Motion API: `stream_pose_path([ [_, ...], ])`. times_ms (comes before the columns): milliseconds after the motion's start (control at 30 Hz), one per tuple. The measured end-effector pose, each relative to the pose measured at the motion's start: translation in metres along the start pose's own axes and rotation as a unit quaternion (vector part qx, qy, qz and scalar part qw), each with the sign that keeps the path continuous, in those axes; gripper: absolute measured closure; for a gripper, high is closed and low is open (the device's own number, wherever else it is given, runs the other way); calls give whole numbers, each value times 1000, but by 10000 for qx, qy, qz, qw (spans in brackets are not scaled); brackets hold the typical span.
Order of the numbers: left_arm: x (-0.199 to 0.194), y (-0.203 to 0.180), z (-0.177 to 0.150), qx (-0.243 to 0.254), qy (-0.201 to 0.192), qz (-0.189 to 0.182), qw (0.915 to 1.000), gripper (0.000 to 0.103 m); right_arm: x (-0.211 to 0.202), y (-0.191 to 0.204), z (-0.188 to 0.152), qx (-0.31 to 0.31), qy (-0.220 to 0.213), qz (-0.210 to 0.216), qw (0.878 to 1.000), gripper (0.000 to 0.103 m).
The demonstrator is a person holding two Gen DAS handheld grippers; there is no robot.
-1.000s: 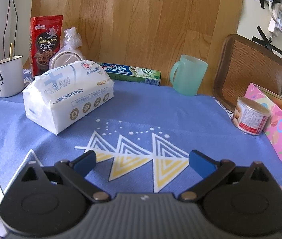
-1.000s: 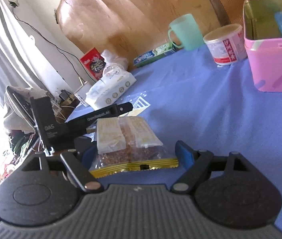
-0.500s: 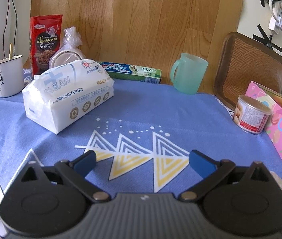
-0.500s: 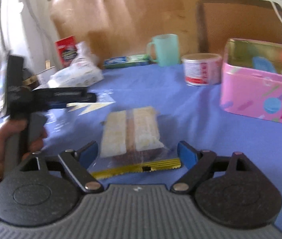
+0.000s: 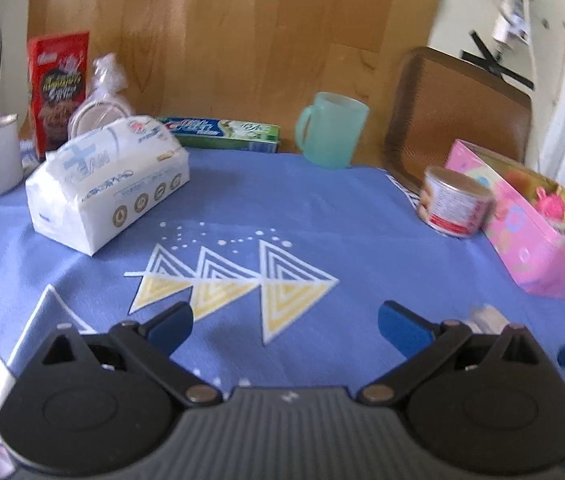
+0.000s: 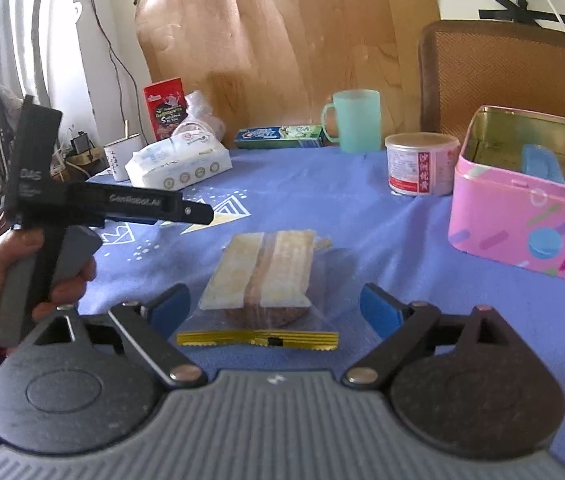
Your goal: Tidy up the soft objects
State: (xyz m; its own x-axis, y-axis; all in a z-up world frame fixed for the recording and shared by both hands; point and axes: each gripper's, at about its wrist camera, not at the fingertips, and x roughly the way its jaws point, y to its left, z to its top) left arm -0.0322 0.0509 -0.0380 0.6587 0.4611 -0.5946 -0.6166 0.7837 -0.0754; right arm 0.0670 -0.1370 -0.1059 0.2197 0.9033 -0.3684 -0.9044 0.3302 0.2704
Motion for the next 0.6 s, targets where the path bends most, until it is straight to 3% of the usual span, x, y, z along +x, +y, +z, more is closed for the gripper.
stream_pose_path([
  [100,-17,-6,-5,-20,37,-192,9998,1,-5,1,-1,-160,-12,114,9998,9],
  [233,-38,-5,-12,-278,125,-865,9958,2,-9,-2,-3,-310,61,238,9992,9],
  [333,-45,-4,-14,-548,226,-1444,9877,11,-6,-11,-8,-227,234,259,9991,9],
  [433,-41,-7,-15,-645,398,-1903,9788,38,-2,-14,-10,-91,367,332,9987,11],
  [467,-38,-10,-16,-640,470,-1972,9771,48,-1,-14,-11,-87,359,367,9986,17],
  [500,-34,-12,-18,-645,561,-2024,9756,55,0,-13,-11,-100,382,412,9984,31],
  [567,-25,-16,-22,-669,737,-2122,9721,67,2,-10,-12,-179,433,381,9982,45],
  [600,-20,-17,-24,-690,818,-2190,9698,71,3,-8,-11,-253,439,355,9981,60],
])
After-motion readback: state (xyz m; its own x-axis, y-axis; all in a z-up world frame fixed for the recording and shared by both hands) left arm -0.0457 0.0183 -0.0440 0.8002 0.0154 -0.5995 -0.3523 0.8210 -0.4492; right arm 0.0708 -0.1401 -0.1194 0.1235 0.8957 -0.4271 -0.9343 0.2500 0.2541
